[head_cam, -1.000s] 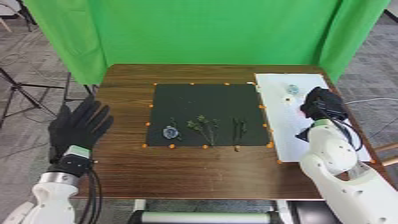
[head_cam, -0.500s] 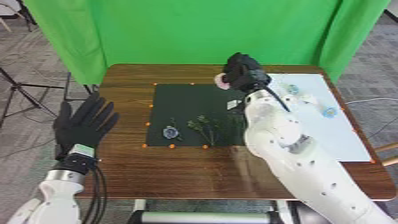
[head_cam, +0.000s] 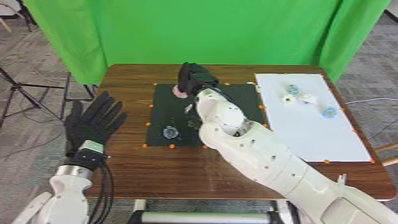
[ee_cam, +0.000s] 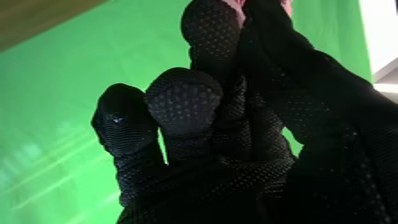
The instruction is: Arrange flowers
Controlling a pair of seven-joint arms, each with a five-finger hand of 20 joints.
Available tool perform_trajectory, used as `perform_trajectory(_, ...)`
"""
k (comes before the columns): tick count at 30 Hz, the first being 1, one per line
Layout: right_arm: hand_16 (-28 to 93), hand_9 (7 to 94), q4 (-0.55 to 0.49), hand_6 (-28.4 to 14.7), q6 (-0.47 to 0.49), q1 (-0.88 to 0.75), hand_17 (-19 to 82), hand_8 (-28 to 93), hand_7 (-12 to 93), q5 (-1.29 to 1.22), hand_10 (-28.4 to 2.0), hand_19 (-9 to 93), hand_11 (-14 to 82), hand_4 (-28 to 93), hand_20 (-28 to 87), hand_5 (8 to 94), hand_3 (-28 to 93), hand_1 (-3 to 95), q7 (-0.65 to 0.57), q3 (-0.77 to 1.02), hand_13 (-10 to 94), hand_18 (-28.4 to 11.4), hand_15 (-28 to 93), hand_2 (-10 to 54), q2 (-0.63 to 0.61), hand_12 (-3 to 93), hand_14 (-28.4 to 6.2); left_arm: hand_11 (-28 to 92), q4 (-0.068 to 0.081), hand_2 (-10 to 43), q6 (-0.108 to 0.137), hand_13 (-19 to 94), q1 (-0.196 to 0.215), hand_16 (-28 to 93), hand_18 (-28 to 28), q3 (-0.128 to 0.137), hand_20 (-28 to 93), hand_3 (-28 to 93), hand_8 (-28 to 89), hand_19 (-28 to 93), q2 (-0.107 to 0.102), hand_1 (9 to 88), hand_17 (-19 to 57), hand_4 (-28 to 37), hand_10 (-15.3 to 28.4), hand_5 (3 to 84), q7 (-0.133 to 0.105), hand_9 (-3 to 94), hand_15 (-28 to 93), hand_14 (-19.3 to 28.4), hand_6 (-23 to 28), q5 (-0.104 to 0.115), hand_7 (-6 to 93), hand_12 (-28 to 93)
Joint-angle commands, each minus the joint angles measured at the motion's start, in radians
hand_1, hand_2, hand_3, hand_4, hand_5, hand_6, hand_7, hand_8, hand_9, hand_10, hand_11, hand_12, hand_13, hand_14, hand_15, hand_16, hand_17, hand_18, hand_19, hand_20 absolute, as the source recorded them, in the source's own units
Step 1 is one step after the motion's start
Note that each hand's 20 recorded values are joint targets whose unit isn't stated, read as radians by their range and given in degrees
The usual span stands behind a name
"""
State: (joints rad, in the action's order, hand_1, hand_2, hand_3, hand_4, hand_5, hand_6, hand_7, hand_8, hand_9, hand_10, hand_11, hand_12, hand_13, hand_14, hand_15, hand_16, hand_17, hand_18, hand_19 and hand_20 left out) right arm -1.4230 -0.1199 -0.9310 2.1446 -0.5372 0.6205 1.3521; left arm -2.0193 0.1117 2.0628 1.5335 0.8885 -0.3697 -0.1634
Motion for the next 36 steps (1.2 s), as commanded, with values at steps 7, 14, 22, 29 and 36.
perform_trajectory(7, 36, 85.2, 0.017, -1.0, 0.026, -0.118, 51, 11, 35, 0.075, -9.0, 93, 26.5, -28, 49, 72.1, 77, 57.1, -0.081, -0.033, 79, -20.1, 67, -9.0, 0.033, 48.2, -6.7, 17, 0.025, 15.6, -0.010, 22, -0.047, -7, 14.1, -0.021, 9, 66, -10, 33, 0.014, 23.9, -5.4, -28.3, 11.5, 37.9, 0.117, 31.6, 33, 13.4, 5.6, -0.024, 14.1, 9)
perform_trajectory(14, 36, 85.2, 0.027, -0.9, 0.012, -0.118, 51, 11, 36, 0.069, -9.0, 93, 26.5, -28, 49, 71.8, 78, 57.1, -0.117, -0.027, 79, -20.0, 67, -9.3, 0.045, 48.6, -6.8, 17, 0.025, 15.8, -0.014, 22, -0.055, -8, 14.1, -0.031, 9, 67, -10, 33, 0.014, 23.5, -5.5, -28.3, 11.6, 37.6, 0.122, 31.5, 33, 13.4, 5.4, -0.027, 14.1, 9)
perform_trajectory(22, 36, 85.0, 0.023, -1.0, -0.004, -0.123, 51, 11, 37, 0.082, -9.1, 93, 26.5, -28, 48, 71.7, 77, 57.2, -0.119, -0.026, 79, -20.0, 67, -9.2, 0.059, 48.8, -6.8, 17, 0.026, 15.8, -0.016, 22, -0.061, -8, 14.1, -0.036, 9, 67, -10, 33, 0.016, 23.3, -5.5, -28.3, 11.5, 37.5, 0.138, 31.6, 33, 13.4, 5.5, -0.034, 14.2, 9)
perform_trajectory(29, 37, 84.8, 0.046, -1.2, -0.021, -0.104, 50, 9, 36, 0.078, -9.3, 93, 25.3, -28, 48, 71.2, 75, 57.6, -0.113, -0.035, 79, -20.0, 67, -7.9, 0.068, 47.1, -7.1, 17, 0.027, 15.2, -0.028, 22, -0.070, -8, 14.1, -0.055, 9, 68, -10, 33, 0.029, 23.5, -5.4, -28.3, 11.5, 37.5, 0.164, 31.5, 33, 13.4, 5.4, -0.039, 14.4, 9)
perform_trajectory(36, 37, 83.7, 0.052, -1.4, -0.022, -0.108, 50, 9, 36, 0.079, -9.5, 93, 25.2, -28, 47, 69.9, 73, 57.6, -0.113, -0.028, 78, -20.2, 67, -5.2, 0.079, 44.2, -7.2, 17, 0.035, 16.1, -0.029, 22, -0.085, -8, 14.1, -0.076, 9, 67, -10, 33, 0.029, 24.6, -5.4, -28.3, 11.5, 37.7, 0.167, 31.7, 33, 13.1, 5.5, -0.040, 14.4, 9)
